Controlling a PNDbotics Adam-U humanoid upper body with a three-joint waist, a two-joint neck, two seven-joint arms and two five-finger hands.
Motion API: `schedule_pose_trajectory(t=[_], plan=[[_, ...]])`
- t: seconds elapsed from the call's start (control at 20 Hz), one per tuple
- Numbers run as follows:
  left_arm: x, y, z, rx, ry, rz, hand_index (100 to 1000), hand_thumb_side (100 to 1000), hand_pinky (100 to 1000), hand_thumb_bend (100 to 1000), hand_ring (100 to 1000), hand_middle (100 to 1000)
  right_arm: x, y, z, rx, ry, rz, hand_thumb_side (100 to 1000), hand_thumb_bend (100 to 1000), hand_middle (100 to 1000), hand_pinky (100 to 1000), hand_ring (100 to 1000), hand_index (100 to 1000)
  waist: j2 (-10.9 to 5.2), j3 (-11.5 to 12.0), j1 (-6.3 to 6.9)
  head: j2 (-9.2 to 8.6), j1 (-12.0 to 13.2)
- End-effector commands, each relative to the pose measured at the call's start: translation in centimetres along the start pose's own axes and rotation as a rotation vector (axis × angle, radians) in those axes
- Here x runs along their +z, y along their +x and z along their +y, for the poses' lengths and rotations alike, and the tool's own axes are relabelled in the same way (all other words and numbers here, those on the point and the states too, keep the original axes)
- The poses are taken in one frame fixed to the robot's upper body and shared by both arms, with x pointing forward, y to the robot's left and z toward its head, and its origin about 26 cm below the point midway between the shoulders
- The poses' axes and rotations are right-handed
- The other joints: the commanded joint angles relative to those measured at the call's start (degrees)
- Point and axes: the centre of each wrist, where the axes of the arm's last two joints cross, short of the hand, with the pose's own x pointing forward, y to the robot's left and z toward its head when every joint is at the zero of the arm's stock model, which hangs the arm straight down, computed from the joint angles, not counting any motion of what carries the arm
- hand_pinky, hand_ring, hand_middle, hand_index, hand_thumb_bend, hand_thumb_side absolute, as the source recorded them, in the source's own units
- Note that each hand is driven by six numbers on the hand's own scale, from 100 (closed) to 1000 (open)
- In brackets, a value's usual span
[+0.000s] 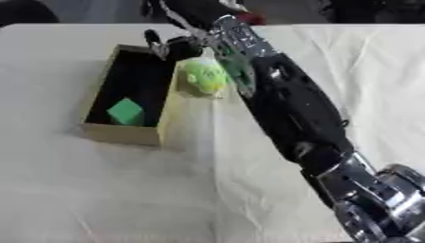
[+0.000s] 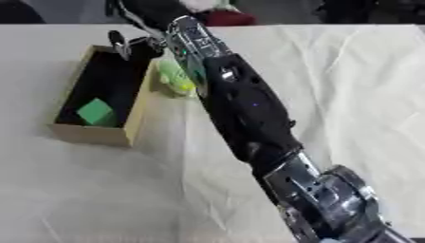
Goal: Pick up objects on the table and place them in the box.
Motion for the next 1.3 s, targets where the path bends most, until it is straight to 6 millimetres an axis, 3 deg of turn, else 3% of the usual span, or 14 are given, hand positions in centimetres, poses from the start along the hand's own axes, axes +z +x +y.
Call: schedule_pose_trajectory(t=[0.05,0.55,0.95,1.3], plan=[[-0.5,0.5,0.5,-0.017,-0.002,-0.028,848,768,741,100,624,727,0.4,-1.7,-1.9,0.075,-0.015,0.037,416,100,725,801,842,831,-0.81,-0.2,0.41,0.29,0.4],[-0.4,0.4,0.6,-0.027,-0.007,-0.022,847,766,741,100,624,728,2.7,-5.5,-0.8,0.154,0.211,0.098,526,217,776,836,876,856,-0.88,-0.8,0.42,0.29,1.2],[-0.4,0.4,0.6,-0.029,-0.009,-0.020,847,765,742,100,625,728,3.7,-6.3,1.8,0.118,0.387,0.067,601,295,791,846,883,867,-0.87,-0.8,0.39,0.29,1.2],[-0.4,0.4,0.5,-0.026,-0.011,-0.021,847,765,742,100,624,728,4.2,-5.8,3.8,0.071,0.453,0.057,644,318,794,852,886,885,-0.66,-0.6,0.48,0.29,1.0]])
